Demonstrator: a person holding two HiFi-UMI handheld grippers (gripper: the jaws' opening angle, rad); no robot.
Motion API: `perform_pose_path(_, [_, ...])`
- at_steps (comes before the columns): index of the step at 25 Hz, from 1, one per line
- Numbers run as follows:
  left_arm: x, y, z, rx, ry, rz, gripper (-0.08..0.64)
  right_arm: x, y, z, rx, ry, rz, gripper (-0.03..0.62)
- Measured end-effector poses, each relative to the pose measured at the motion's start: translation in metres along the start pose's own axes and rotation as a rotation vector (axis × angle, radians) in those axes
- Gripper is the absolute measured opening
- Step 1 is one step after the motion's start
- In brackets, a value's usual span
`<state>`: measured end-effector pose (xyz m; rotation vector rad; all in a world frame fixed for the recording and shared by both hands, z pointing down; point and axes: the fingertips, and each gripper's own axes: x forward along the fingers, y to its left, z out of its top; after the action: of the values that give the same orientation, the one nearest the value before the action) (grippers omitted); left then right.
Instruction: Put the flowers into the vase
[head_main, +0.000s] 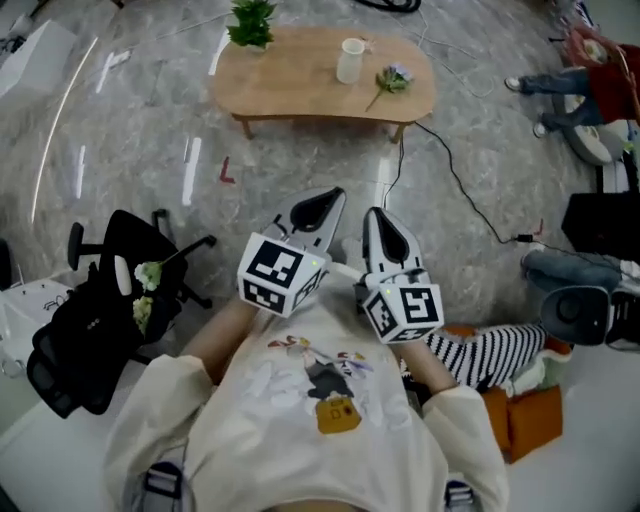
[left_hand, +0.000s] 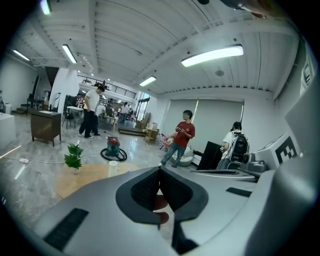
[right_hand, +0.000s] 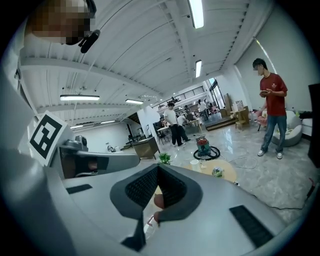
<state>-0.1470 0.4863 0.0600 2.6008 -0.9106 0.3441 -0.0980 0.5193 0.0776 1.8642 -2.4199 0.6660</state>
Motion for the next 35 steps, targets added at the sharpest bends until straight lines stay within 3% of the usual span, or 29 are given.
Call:
perform_pose_path(4, [-0.005,0.021,-0.002,-0.012,0.011,0.022,0.006,0.009,0.011,-0.011,0.001,0.045,-0.008,0.005])
perform_pose_path(9, [0.0,0.03,-0.001,-0.026,0.013,0.029,0.006,0.014,0.01,-0.006,-0.013,0.031,-0.003,0.005])
perform_pose_path(18, [0.034,0.059,0.005,-0.037,0.034,0.05,0.007,0.059,-0.015,0.006,0.016,0.029,0.0,0.005])
perform_pose_path(25, [0.095,0.095,0.033,-0.04,0.046,0.084,0.007,0.125,-0.075,0.042,0.038,0.015,0.011,0.005])
perform_pose_path(35, [0.186,0.128,0.11,-0.034,0.043,0.161,0.006,0.212,-0.174,0.136,0.03,-0.012,0.047,0.005])
